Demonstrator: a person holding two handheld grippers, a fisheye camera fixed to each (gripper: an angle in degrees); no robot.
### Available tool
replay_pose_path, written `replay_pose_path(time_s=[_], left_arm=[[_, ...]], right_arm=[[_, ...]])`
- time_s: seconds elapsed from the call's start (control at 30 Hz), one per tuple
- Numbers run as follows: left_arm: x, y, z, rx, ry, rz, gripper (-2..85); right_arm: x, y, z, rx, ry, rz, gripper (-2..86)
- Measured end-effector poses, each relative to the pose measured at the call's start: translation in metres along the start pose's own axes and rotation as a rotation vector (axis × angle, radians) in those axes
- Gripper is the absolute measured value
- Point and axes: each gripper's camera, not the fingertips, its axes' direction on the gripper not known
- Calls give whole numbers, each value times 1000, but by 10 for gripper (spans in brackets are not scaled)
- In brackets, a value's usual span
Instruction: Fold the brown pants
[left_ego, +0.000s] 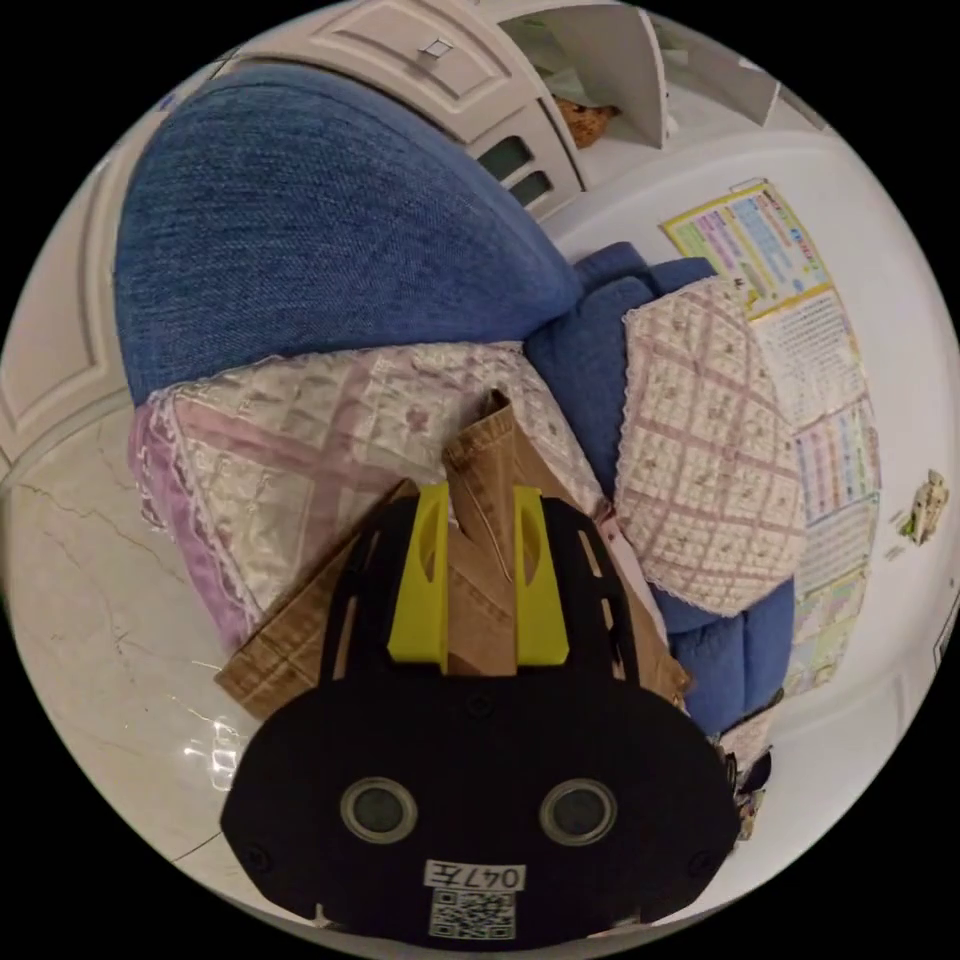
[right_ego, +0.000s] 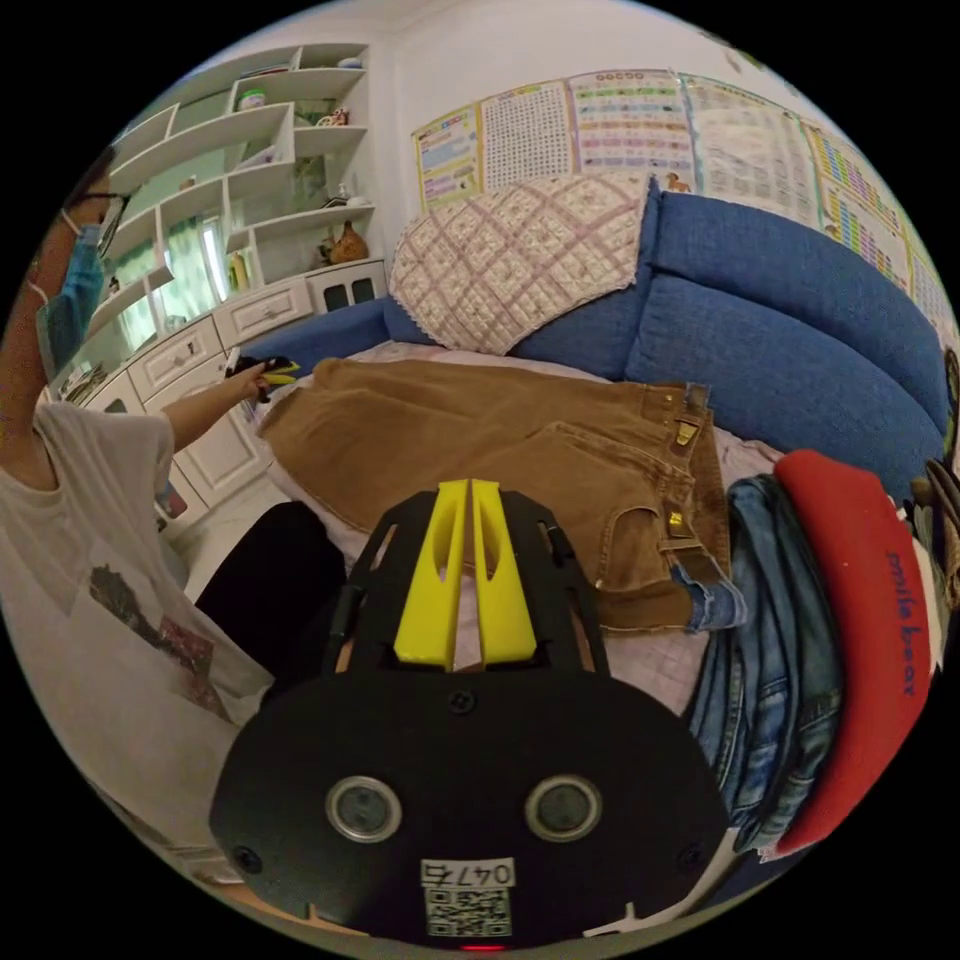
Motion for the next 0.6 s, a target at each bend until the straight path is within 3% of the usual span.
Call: replay_pose_path(time_s=[0.17,0.23,0.37,0.4,0.43,0.5,0.6], left_arm=[[-34,26,130,-23,-140,44,94],[-37,50,179,14,-293,201,37],[-23,109,252,103,-648,611,39],[-29,129,273,169,-806,679,52],[-45,141,285,248,-942,667,51],[-84,151,282,376,-1018,569,39],[-168,146,268,353,-922,404,51]], right_arm=[[-7,16,19,-16,-21,-6,-4],[-5,28,25,-29,-35,1,-5],[-4,53,23,-38,-63,13,-6],[-4,63,21,-42,-66,16,-7],[-4,73,19,-49,-67,18,-7],[-4,89,13,-54,-69,22,-8],[-3,117,-4,-30,-77,36,-8]])
